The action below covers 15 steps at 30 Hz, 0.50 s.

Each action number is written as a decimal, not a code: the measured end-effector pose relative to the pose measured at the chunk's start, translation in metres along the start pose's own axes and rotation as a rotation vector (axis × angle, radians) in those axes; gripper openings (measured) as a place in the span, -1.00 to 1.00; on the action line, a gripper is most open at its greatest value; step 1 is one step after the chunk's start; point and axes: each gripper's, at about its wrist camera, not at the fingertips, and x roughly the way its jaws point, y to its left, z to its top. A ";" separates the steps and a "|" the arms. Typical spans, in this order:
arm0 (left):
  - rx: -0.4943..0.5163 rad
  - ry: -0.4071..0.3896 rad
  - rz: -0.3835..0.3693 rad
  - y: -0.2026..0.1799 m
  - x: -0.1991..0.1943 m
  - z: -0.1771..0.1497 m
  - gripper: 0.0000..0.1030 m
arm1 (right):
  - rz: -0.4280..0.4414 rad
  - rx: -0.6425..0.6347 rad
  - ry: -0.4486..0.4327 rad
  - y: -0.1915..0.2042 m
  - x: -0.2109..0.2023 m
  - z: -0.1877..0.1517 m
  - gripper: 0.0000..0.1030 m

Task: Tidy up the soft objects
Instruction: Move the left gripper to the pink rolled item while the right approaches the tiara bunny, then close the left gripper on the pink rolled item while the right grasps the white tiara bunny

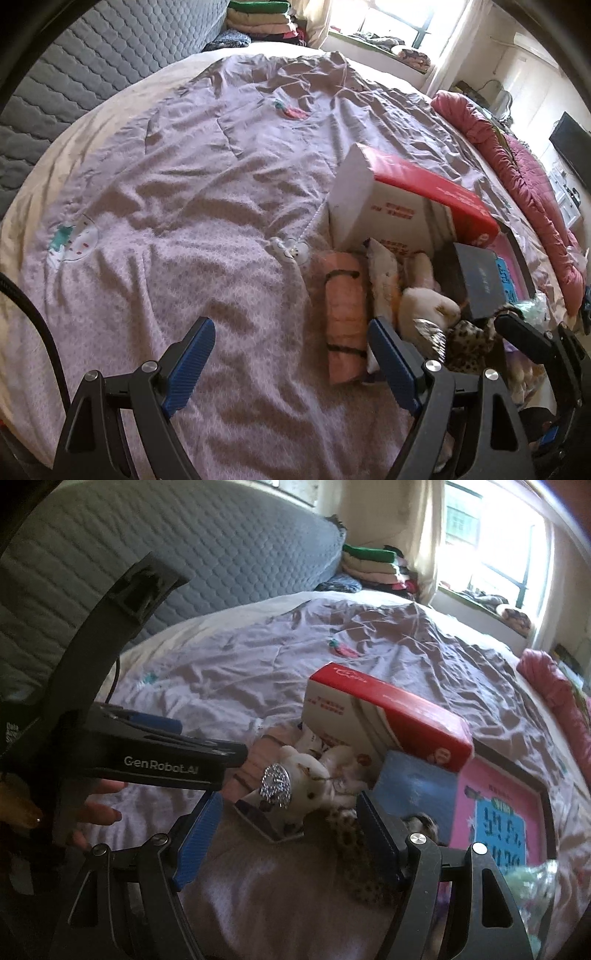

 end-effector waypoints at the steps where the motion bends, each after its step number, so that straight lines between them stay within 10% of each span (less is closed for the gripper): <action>1: -0.004 0.004 -0.004 0.002 0.002 0.002 0.64 | -0.010 -0.014 0.004 0.001 0.004 0.001 0.49; 15: 0.021 0.057 -0.114 0.007 0.031 0.015 0.64 | -0.066 -0.099 0.091 -0.005 0.057 0.014 0.28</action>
